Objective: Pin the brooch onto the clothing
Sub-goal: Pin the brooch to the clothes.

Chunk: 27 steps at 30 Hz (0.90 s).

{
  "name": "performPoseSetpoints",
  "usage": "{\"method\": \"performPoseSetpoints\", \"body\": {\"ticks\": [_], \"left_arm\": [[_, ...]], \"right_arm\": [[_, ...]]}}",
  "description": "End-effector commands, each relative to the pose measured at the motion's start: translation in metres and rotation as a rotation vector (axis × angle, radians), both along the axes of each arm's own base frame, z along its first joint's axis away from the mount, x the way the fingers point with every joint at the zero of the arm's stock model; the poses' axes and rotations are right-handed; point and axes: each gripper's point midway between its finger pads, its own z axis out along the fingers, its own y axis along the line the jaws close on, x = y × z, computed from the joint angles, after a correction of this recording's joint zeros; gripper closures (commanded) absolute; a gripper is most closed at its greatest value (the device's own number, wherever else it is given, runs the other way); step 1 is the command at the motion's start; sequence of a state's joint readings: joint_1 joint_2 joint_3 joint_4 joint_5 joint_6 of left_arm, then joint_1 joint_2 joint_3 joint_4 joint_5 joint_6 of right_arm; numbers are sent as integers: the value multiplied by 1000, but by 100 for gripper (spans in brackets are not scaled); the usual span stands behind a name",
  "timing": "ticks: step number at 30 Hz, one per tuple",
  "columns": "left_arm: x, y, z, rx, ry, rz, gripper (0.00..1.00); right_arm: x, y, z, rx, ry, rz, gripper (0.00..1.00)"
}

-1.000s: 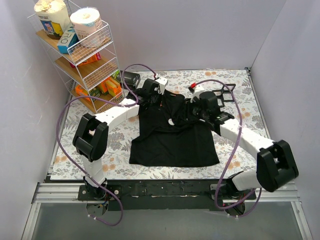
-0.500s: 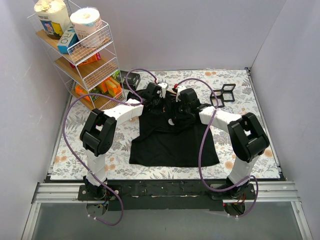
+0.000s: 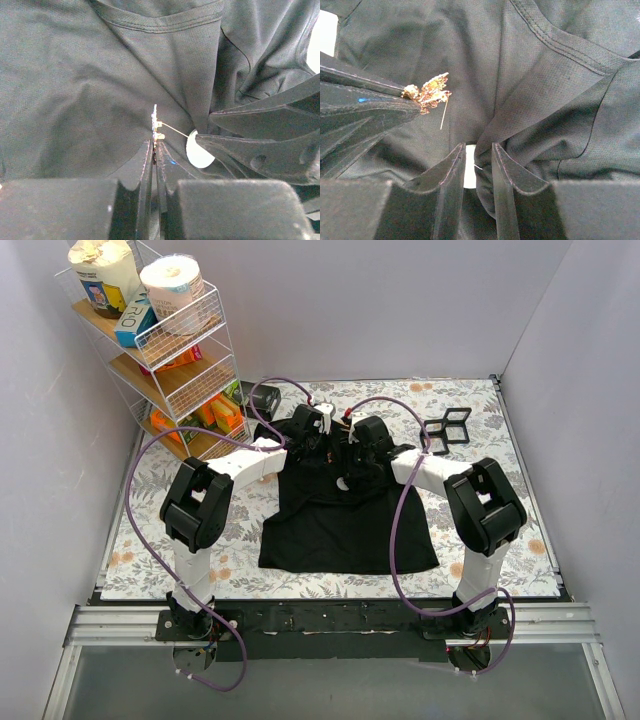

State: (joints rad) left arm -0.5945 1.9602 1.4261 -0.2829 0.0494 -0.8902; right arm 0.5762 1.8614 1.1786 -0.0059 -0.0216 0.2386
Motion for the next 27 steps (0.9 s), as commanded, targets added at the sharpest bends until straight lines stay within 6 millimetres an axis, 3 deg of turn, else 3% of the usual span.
{"method": "performPoseSetpoints", "body": {"ticks": [1,10,17,21,27], "left_arm": [[5,-3,7,-27,-15,9,100],[6,-5,4,-33,-5,11,100],[5,-6,3,-32,-2,6,100],[4,-7,1,-31,1,2,100],[-3,-12,-9,-23,23,-6,100]], "right_arm": [[12,7,9,22,-20,-26,66],[11,0,-6,-19,34,-73,70],[12,-4,-12,-37,47,-105,83],[12,-6,-11,-30,49,-121,99],[13,-7,1,80,40,-153,99]]}}
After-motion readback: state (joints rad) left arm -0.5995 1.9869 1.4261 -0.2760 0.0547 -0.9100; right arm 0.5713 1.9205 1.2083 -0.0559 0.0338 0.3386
